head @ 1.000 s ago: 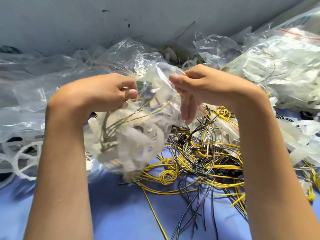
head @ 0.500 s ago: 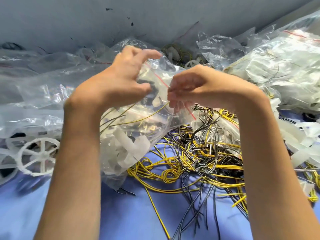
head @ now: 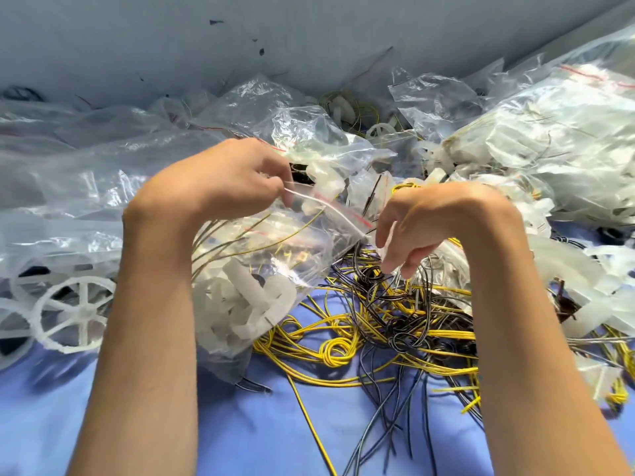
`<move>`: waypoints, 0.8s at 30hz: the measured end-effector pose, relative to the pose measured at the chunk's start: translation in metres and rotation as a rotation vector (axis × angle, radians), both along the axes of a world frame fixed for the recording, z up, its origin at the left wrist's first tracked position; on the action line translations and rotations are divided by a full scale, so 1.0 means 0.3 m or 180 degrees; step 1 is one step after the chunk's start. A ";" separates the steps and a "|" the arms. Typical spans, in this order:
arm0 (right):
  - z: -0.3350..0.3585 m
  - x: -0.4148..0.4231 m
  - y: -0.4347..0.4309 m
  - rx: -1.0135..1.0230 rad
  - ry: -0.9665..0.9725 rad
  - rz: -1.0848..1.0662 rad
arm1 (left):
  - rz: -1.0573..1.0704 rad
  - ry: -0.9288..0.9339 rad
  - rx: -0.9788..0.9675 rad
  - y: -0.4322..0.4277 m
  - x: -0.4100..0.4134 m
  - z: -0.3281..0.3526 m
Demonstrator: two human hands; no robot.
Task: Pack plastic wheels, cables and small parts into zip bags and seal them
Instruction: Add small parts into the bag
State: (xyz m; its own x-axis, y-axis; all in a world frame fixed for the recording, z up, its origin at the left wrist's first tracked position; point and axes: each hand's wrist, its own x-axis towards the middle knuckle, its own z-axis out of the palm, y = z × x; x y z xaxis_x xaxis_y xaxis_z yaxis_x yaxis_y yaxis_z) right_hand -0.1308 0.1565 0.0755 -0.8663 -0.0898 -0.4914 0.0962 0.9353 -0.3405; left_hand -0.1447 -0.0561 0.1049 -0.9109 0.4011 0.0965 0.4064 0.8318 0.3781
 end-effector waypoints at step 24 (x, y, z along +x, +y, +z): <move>0.087 0.006 0.010 -0.0568 0.2613 0.0045 | -0.0468 -0.0208 0.0688 0.050 -0.004 -0.006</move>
State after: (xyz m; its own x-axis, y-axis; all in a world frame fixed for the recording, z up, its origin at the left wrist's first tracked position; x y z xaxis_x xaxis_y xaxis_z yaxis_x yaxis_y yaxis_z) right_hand -0.1290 0.1594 0.1017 -0.9407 -0.1199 0.3172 -0.2581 0.8600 -0.4402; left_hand -0.1459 -0.0410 0.1031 -0.8515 0.5061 0.1373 0.4858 0.6627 0.5699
